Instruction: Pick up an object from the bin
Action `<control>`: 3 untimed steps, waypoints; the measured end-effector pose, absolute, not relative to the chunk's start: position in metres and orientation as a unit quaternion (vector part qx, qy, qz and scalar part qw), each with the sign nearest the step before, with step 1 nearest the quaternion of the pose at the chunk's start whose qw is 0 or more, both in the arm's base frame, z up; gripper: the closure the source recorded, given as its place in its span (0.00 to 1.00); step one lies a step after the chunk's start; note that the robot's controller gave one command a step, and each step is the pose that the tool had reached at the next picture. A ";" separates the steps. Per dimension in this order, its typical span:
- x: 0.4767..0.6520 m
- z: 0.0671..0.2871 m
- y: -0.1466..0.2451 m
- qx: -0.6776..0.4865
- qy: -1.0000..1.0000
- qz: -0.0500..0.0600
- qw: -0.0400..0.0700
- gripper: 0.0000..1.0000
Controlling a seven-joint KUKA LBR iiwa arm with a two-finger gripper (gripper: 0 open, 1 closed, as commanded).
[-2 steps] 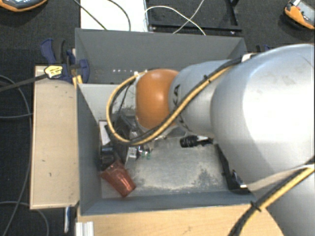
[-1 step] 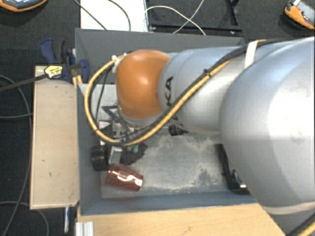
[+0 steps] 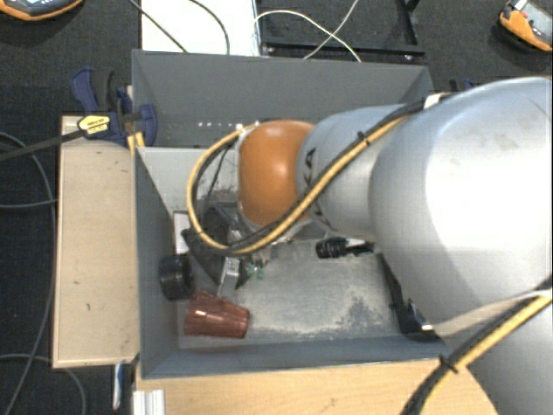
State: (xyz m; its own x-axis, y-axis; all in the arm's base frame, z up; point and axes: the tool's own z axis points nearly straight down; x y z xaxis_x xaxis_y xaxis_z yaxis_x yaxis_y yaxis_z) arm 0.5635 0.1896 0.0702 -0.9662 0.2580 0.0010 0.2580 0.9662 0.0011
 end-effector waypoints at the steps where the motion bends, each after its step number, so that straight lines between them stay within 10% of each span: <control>1: 0.592 0.070 0.225 -0.133 -0.991 0.000 0.000 0.00; 2: 0.565 0.072 0.189 -0.131 -0.991 -0.001 -0.002 1.00; 3: 0.565 0.072 0.189 -0.132 -0.991 -0.001 -0.002 1.00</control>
Offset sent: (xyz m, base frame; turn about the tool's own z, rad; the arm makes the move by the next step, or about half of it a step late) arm 0.0000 0.0000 0.0000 0.0000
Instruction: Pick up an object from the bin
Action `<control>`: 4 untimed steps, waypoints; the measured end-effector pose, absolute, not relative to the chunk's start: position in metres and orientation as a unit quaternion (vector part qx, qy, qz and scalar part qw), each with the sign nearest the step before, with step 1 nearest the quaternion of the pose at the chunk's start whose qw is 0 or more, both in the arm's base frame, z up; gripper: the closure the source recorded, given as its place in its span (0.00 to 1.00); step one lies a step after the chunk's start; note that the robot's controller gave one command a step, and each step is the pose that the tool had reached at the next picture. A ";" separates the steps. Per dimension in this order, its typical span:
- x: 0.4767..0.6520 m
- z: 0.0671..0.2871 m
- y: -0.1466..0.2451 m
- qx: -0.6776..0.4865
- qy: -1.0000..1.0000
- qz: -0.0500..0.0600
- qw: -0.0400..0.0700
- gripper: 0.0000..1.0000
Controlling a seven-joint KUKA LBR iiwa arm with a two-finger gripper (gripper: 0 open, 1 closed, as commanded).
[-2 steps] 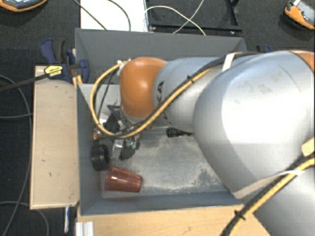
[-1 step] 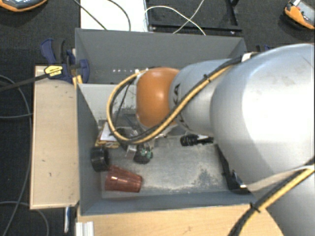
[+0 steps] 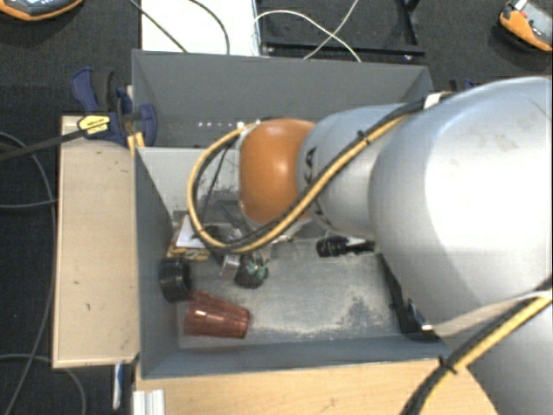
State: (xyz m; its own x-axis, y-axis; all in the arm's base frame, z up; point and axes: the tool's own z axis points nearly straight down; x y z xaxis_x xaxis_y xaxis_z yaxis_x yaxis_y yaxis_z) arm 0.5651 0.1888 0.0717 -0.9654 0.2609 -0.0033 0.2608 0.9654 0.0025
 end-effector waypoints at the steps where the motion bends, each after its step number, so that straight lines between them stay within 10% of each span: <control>1: 0.565 0.073 0.189 0.132 0.991 0.001 0.002 1.00; 4: 0.565 0.117 0.189 0.132 0.991 0.001 0.002 1.00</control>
Offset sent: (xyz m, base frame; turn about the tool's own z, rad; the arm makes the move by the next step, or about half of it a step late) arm -0.0003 -0.0002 0.0684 0.0000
